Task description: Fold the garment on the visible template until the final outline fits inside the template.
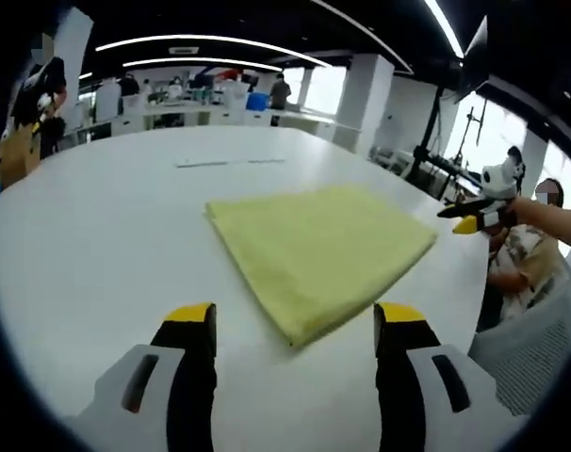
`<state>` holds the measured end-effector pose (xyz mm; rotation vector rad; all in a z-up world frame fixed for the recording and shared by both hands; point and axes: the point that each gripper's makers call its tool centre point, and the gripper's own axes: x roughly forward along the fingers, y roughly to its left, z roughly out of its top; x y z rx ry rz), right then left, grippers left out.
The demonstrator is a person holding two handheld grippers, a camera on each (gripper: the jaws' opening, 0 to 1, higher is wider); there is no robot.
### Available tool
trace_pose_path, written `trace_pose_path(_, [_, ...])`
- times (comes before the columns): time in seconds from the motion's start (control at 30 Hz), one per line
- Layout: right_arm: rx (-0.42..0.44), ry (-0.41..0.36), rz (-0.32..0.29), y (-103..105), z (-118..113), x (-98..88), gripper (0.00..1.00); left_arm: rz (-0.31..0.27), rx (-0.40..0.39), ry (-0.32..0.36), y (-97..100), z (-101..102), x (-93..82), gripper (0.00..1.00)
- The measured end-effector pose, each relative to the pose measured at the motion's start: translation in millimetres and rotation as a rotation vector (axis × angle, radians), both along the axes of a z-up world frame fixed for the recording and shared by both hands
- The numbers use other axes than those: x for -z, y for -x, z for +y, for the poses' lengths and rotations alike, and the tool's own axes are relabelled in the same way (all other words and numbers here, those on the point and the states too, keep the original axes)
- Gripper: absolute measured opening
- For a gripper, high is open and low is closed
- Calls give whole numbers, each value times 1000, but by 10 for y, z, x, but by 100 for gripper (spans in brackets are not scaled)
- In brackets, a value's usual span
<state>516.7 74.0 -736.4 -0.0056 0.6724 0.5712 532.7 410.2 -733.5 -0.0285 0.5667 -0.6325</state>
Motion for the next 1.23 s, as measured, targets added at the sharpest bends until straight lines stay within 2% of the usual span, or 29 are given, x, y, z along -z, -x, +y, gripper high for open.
trace_pose_path(0.13, [-9,-24,-26,50,65,-120,84,-17,-3,20,38,-2,-110,78])
trace_pose_path(0.37, [-6,-61,-58,140,148,-319,97,-50,2,40,116,-14,-296,93])
trace_pose_path(0.47, [-8,-59,-68,182,167,-367,99,-66,5,30,157,-5,-359,98])
trace_pose_path(0.67, [32,-59,-94,222,132,-461,99,-82,5,2,231,21,-430,99])
trace_pose_path(0.8, [57,-63,-101,269,128,-497,99,-90,-25,-4,244,80,-436,99])
trace_pose_path(1.13, [64,-37,-86,378,81,-464,97,-45,-78,40,370,123,-353,98])
trace_pose_path(1.23, [75,-34,-89,376,52,-476,97,-35,-76,28,395,146,-333,98])
